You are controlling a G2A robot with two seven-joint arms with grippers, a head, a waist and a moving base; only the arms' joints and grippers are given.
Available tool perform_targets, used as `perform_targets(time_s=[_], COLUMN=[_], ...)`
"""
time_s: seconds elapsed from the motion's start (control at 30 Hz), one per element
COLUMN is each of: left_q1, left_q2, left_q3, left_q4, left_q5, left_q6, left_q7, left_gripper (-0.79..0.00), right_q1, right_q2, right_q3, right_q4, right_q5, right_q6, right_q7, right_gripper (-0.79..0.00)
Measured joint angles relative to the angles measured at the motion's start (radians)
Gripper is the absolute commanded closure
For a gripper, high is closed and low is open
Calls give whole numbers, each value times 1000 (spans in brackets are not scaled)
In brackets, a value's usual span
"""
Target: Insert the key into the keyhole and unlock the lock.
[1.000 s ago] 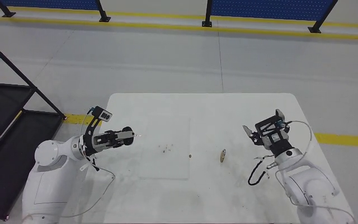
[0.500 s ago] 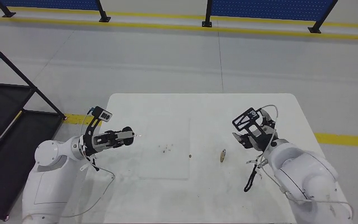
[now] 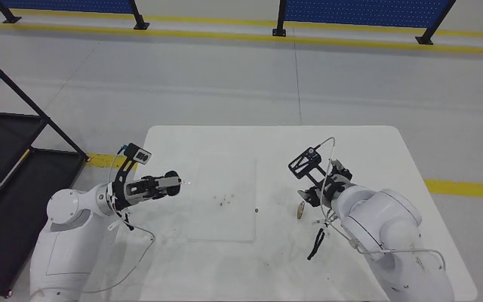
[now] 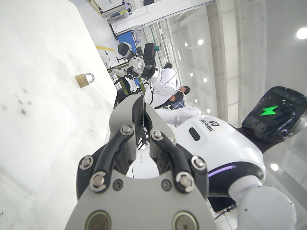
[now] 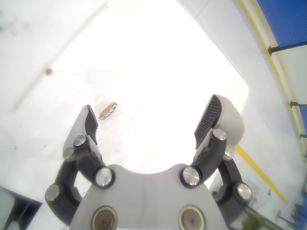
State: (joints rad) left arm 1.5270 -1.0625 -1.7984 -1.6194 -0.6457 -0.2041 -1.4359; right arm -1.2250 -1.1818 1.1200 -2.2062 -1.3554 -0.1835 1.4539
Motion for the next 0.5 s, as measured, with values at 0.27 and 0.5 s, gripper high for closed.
perform_targets(time_s=[0.27, 0.5], left_q1=[0, 0], left_q2=[0, 0], left_q3=[0, 0], left_q4=[0, 0], left_q5=[0, 0], left_q6=[0, 0], left_q7=[0, 0], left_gripper=[0, 0], right_q1=[-4, 76], right_q2=[0, -6], right_q3=[4, 51], right_q4=[10, 129], right_q5=[9, 392], right_q6=[8, 154], right_q7=[0, 83], right_gripper=[-785, -785])
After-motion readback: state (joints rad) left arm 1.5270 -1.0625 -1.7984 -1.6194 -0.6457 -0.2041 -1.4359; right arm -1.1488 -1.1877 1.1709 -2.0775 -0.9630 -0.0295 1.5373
